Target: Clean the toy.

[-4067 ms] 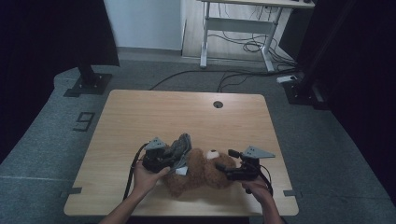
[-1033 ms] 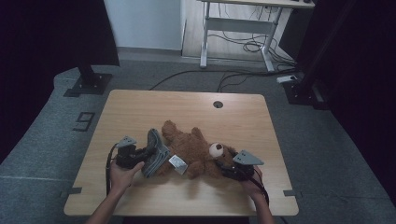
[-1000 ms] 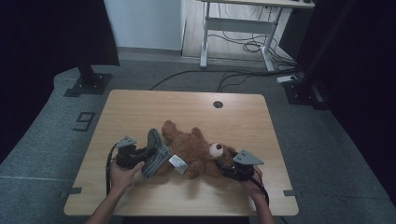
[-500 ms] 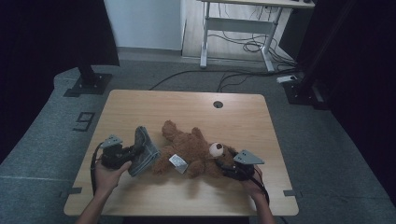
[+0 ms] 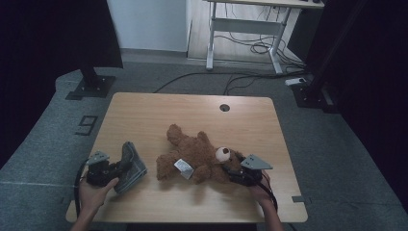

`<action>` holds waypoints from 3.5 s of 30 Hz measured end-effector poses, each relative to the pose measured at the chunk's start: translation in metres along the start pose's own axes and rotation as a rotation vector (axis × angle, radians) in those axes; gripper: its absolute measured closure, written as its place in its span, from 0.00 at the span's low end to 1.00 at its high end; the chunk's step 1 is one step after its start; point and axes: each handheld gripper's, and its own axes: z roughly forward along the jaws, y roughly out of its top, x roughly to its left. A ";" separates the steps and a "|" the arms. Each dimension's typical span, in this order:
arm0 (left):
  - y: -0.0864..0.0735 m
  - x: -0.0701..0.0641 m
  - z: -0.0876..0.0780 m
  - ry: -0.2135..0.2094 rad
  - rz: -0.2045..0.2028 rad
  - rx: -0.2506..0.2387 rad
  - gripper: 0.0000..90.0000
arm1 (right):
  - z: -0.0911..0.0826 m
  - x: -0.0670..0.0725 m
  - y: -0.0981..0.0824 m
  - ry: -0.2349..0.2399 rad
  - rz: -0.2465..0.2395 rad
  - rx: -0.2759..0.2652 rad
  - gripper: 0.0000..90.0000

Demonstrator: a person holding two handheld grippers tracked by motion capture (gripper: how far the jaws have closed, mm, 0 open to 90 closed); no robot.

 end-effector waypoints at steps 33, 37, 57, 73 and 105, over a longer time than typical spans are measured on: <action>0.052 -0.081 0.069 -0.144 0.145 0.059 0.28 | -0.005 0.007 0.002 -0.035 0.066 0.016 0.19; 0.056 -0.092 0.100 -0.225 0.145 0.119 0.30 | -0.007 0.009 0.000 -0.034 0.141 0.096 0.12; 0.055 -0.099 0.107 -0.272 0.178 0.030 0.85 | 0.015 0.015 0.019 -0.089 -0.022 0.038 0.55; 0.062 -0.088 0.123 -0.225 0.130 0.021 0.85 | 0.056 -0.020 0.015 -0.047 -0.031 -0.015 0.47; 0.027 -0.072 0.041 -0.141 0.175 -0.018 0.35 | -0.030 -0.013 -0.016 -0.060 0.110 -0.063 0.23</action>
